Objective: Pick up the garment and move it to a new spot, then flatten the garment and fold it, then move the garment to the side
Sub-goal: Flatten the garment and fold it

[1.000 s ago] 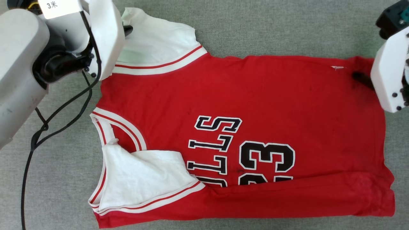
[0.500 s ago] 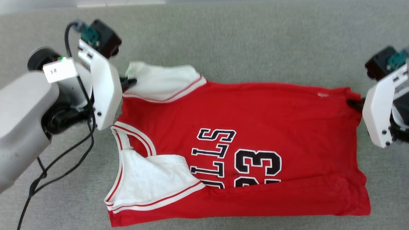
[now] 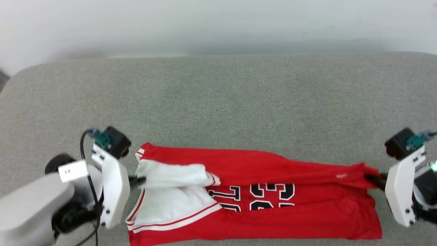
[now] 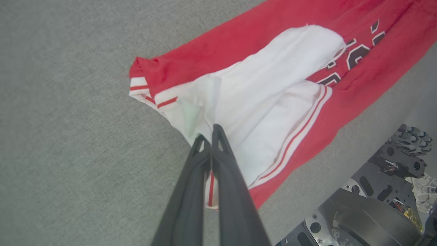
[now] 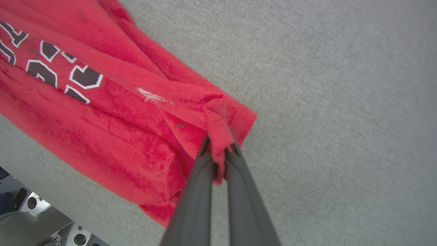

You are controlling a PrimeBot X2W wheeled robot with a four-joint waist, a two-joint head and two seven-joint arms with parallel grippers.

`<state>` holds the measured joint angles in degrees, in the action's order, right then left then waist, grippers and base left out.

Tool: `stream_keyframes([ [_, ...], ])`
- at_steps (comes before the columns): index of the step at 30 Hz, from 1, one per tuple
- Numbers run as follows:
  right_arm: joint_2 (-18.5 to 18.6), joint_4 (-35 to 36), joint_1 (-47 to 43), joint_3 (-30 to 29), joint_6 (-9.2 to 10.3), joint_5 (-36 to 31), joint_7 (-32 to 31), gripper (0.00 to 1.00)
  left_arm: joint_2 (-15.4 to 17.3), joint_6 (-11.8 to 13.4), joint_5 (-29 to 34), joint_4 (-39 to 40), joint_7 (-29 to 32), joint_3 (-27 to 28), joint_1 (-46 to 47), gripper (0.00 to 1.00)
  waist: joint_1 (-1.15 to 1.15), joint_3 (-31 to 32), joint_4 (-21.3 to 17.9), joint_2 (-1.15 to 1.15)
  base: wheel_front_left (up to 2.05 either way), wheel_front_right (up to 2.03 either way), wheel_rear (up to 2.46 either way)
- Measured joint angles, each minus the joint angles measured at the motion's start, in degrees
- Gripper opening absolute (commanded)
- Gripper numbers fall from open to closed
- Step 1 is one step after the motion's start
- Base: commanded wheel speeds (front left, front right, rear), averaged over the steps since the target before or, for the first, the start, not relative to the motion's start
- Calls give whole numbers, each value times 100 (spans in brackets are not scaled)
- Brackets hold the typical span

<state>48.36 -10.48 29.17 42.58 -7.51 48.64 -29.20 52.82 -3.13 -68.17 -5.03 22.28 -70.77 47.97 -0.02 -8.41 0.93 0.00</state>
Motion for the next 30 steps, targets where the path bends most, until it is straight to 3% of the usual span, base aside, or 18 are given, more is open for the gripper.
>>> stream_keyframes([
  [7,-68,-98,-754,-93,0,74,196,0,42,188,-96,64,-283,-109,-728,0,0,10,20,0,0,0,0],
  [11,-269,-298,-932,-129,0,48,290,0,-108,211,-85,-160,-397,-133,-987,0,0,-80,-1,0,0,0,0],
  [12,-318,-342,-946,-132,0,18,318,30,-148,211,-83,-225,-453,-142,-1032,31,0,-97,-6,0,0,0,0],
  [13,-365,-399,-953,-162,0,22,365,30,-179,218,-82,-285,-542,-133,-1049,31,0,-105,-13,0,0,0,0],
  [14,-410,-441,-963,-216,0,45,410,100,-199,241,-51,-332,-645,-114,-1049,100,1,-104,-14,0,0,0,0],
  [19,-433,-265,-1046,-439,0,85,717,100,-192,386,132,-374,-1316,82,-1126,100,1,34,-17,0,0,0,0],
  [21,-377,-80,-1068,-624,0,175,851,100,-142,582,232,-323,-1736,231,-1146,100,1,124,-19,0,0,0,0],
  [23,-291,103,-1152,-862,1,234,978,100,-108,902,353,-258,-2250,428,-1211,100,1,216,-20,0,0,0,0],
  [24,-245,252,-1308,-1378,1,301,1255,100,-140,1373,545,-198,-2980,632,-1396,100,1,306,-9,0,0,0,0],
  [30,-477,88,-1836,-2404,1,216,1713,100,-430,2136,912,-244,-3669,982,-1769,100,1,342,84,0,0,0,0],
])
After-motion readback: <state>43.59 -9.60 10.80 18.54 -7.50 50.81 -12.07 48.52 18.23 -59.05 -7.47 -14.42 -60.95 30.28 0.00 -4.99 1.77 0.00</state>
